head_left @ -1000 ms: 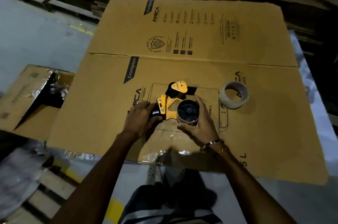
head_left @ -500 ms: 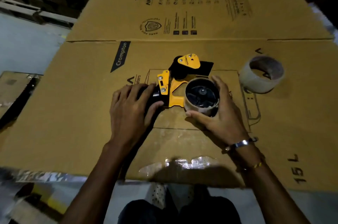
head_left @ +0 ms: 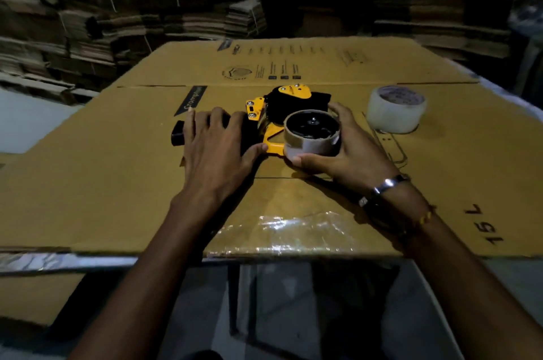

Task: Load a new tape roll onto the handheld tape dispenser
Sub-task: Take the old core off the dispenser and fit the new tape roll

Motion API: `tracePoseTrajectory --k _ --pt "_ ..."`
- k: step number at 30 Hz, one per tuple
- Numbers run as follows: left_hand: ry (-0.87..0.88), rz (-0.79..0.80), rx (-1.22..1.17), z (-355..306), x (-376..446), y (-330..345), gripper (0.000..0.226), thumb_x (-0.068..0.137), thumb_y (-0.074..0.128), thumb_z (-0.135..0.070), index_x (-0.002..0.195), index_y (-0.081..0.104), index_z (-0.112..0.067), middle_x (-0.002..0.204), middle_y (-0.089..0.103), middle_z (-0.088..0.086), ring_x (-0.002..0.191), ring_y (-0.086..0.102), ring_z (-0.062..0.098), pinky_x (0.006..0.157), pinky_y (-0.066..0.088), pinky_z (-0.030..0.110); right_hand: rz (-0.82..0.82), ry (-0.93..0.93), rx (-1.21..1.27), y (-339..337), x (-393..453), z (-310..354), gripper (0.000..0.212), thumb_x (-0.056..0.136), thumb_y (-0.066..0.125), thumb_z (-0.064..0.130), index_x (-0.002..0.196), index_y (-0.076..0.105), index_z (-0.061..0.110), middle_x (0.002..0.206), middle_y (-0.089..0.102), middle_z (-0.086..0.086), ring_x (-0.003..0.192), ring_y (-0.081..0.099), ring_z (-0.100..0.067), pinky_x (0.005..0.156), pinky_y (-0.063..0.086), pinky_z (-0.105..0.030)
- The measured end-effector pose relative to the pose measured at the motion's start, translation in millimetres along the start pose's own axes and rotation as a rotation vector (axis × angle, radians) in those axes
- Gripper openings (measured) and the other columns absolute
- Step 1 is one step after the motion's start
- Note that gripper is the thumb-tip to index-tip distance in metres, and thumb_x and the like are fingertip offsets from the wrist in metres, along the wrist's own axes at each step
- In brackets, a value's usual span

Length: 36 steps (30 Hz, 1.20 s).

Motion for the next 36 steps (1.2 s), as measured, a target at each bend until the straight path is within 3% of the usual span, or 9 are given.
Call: tracePoseTrajectory --k 5,10,13,19,25,27,29,33,36 --pt "-0.038 -0.036 -0.069 -1.0 -18.4 -7.2 0.063 0.092 0.049 -0.062 0.137 0.051 -0.019 0.122 0.053 0.013 0.119 0.041 0.034 0.110 0.026 0.047 -0.117 -0.012 0.063 0.5 -13.9 10.1 0.102 0.061 0.090 0.048 0.145 0.038 0.022 0.141 0.048 0.001 0.126 0.049 -0.019 0.101 0.049 -0.039" --pt "-0.012 -0.079 -0.168 -6.1 -39.6 -21.5 0.071 0.087 0.032 -0.072 0.134 0.053 -0.022 0.117 0.056 0.007 0.111 0.043 0.027 0.100 0.034 0.047 -0.201 -0.019 0.210 -3.9 -42.7 19.2 0.089 0.064 0.087 0.048 0.138 0.042 0.027 0.130 0.043 0.007 0.117 0.046 -0.012 0.085 0.044 -0.022" --pt "0.015 -0.132 -0.163 -9.1 -49.7 -27.9 0.074 0.087 0.028 -0.073 0.133 0.053 -0.022 0.117 0.056 0.005 0.110 0.044 0.025 0.098 0.034 0.043 -0.195 -0.031 0.342 -7.0 -56.2 20.8 0.080 0.059 0.084 0.062 0.125 0.052 0.029 0.125 0.056 0.002 0.112 0.058 -0.015 0.087 0.054 -0.032" --pt "0.044 -0.147 -0.087 -13.5 -54.9 -27.9 0.070 0.092 0.027 -0.074 0.127 0.059 -0.023 0.113 0.061 0.003 0.105 0.049 0.022 0.091 0.035 0.040 -0.202 0.011 0.534 -9.3 -63.0 23.1 0.053 0.070 0.079 0.045 0.115 0.059 0.023 0.108 0.071 0.001 0.099 0.071 -0.020 0.085 0.060 -0.037" --pt "0.057 -0.133 -0.064 -14.8 -55.6 -25.9 0.076 0.089 0.019 -0.076 0.128 0.057 -0.023 0.113 0.060 0.003 0.106 0.048 0.022 0.090 0.036 0.041 -0.206 0.042 0.528 -6.1 -59.2 17.6 0.064 0.070 0.082 0.055 0.120 0.057 0.024 0.111 0.069 0.001 0.099 0.069 -0.018 0.092 0.057 -0.048" --pt "0.062 -0.151 -0.024 -16.2 -55.9 -27.1 0.077 0.089 0.019 -0.077 0.129 0.057 -0.023 0.112 0.060 0.004 0.103 0.049 0.023 0.089 0.037 0.041 -0.210 0.032 0.494 -5.7 -58.5 16.6 0.077 0.065 0.084 0.057 0.126 0.052 0.026 0.115 0.066 0.004 0.104 0.066 -0.018 0.092 0.057 -0.045" --pt "0.055 -0.185 0.028 -16.7 -56.1 -29.5 0.077 0.088 0.021 -0.077 0.129 0.056 -0.021 0.110 0.060 0.005 0.102 0.049 0.025 0.088 0.036 0.041 -0.200 0.009 0.366 -5.5 -58.3 17.3 0.087 0.067 0.086 0.047 0.140 0.041 0.028 0.124 0.054 0.008 0.113 0.057 -0.016 0.094 0.052 -0.035" --pt "0.025 -0.298 0.103 -15.4 -57.6 -36.1 0.064 0.086 0.053 -0.065 0.129 0.055 -0.018 0.115 0.055 0.009 0.108 0.046 0.028 0.092 0.032 0.042 -0.139 -0.051 0.167 0.4 -52.7 17.1 0.110 0.066 0.091 0.033 0.152 0.023 0.029 0.148 0.042 0.002 0.134 0.042 -0.019 0.101 0.037 -0.032" --pt "0.029 -0.380 0.157 -17.3 -58.6 -39.2 0.067 0.076 0.078 -0.050 0.128 0.057 -0.013 0.117 0.054 0.014 0.111 0.045 0.032 0.096 0.030 0.043 -0.141 -0.099 0.068 3.8 -50.3 17.2 0.115 0.065 0.092 0.032 0.154 0.019 0.026 0.152 0.039 -0.001 0.137 0.039 -0.020 0.101 0.035 -0.030"
Point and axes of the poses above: each hand's wrist, its own x-axis towards the middle knuckle, its own y-axis out of the palm, z = x × y, the point moved 5 cm from there along x, towards the middle knuckle
